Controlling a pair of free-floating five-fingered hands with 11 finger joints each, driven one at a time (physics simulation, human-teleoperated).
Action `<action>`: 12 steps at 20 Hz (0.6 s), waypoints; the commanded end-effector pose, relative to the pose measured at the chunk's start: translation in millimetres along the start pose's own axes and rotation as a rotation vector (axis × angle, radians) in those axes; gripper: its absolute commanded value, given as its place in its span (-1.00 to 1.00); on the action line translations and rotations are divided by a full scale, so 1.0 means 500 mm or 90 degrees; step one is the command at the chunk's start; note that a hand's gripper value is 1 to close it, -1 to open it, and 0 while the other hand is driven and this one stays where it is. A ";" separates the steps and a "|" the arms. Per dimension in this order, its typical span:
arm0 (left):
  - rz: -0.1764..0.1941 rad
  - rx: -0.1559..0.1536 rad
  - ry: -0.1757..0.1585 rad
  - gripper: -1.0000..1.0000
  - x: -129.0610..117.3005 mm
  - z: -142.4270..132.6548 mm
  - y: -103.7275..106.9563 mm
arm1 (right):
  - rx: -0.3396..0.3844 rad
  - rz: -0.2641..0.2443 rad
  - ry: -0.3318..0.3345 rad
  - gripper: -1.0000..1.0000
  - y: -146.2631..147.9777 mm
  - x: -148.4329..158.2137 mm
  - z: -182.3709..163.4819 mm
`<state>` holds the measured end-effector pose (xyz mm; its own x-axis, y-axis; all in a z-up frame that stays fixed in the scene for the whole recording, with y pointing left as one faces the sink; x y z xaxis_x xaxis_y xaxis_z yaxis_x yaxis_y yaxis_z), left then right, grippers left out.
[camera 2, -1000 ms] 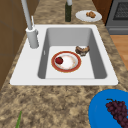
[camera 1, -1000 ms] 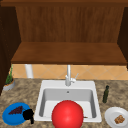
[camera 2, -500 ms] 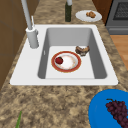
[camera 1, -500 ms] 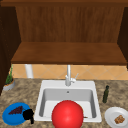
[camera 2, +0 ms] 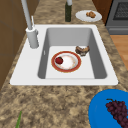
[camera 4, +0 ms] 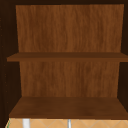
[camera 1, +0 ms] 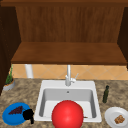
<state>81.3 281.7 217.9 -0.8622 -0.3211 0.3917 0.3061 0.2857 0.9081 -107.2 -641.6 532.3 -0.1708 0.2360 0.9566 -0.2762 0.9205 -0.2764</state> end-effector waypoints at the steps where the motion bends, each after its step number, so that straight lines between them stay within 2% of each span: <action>1: 0.000 0.000 0.000 0.00 0.000 0.000 0.000 | 0.021 0.077 0.009 -1.00 0.026 0.001 0.005; 7: 0.000 0.000 0.000 0.00 0.000 0.000 0.000 | 0.019 0.134 -0.012 -1.00 0.062 -0.003 -0.006; 12: 0.000 0.000 0.000 0.00 0.000 0.000 0.000 | 0.034 0.154 -0.016 -1.00 0.108 -0.033 -0.039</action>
<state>81.3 281.7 217.9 -0.8622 -0.3211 0.3917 0.3061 0.2857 0.9081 -108.4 -601.3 514.9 -0.2184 0.3441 0.9132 -0.2785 0.8749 -0.3963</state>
